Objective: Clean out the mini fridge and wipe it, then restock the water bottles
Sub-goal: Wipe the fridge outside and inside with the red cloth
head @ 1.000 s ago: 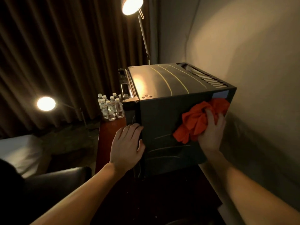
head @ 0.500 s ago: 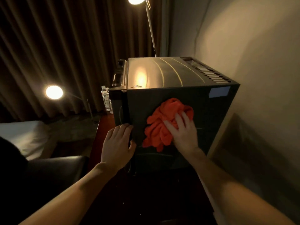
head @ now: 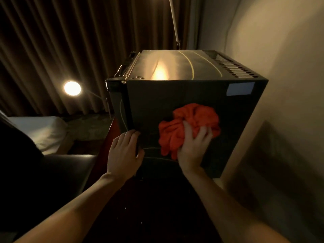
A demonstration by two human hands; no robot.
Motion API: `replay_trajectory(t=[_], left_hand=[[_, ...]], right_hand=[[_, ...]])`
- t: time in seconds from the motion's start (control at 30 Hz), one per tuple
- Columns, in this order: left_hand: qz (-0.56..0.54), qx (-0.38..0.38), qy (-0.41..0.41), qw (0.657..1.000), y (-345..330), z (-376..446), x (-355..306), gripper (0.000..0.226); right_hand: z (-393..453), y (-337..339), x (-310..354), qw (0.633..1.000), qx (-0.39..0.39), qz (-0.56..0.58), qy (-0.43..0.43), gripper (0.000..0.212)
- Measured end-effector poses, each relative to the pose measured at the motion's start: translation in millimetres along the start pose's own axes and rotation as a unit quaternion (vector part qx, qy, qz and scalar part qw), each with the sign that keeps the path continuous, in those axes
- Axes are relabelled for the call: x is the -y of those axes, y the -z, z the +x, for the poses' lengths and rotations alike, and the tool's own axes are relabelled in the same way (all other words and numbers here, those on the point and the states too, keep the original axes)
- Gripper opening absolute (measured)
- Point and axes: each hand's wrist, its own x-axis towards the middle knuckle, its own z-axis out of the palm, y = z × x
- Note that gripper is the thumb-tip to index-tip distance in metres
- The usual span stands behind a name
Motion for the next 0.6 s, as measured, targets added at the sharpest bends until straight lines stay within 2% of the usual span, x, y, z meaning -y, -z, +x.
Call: replay_trajectory(t=[0.07,0.2,0.3,0.37,0.43,0.53,0.6], left_hand=[[0.009,0.002,0.005,1.0,0.0,-8.1,11.1,0.051],[0.017,0.0,0.011,1.0,-7.0,-22.4,29.1,0.047],[0.018,0.013,0.01,1.0,-17.8,-30.6,31.9,0.049],[0.009,0.021,0.004,1.0,-24.2,-35.0,29.9,0.048],[0.005,0.024,-0.004,1.0,-28.2,-37.9,24.8,0.048],[0.005,0.03,-0.018,0.999,-30.8,-36.3,15.1,0.049],[-0.001,0.042,-0.018,0.999,-33.5,-35.0,10.7,0.052]], right_hand=[[-18.7,-17.7,19.1,0.995,0.026,-0.015,0.095,0.066],[-37.9,-46.8,33.9,0.952,0.068,-0.045,0.296,0.056],[-37.9,-56.2,18.4,0.928,0.055,-0.052,0.364,0.051],[-31.0,-54.3,0.4,0.926,0.009,-0.063,0.372,0.036],[-22.7,-45.8,-23.9,0.934,-0.03,-0.069,0.35,0.032],[-11.2,-24.7,-74.3,0.957,-0.043,-0.092,0.273,0.044],[-4.3,-5.1,-109.0,0.976,-0.051,-0.121,0.172,0.061]])
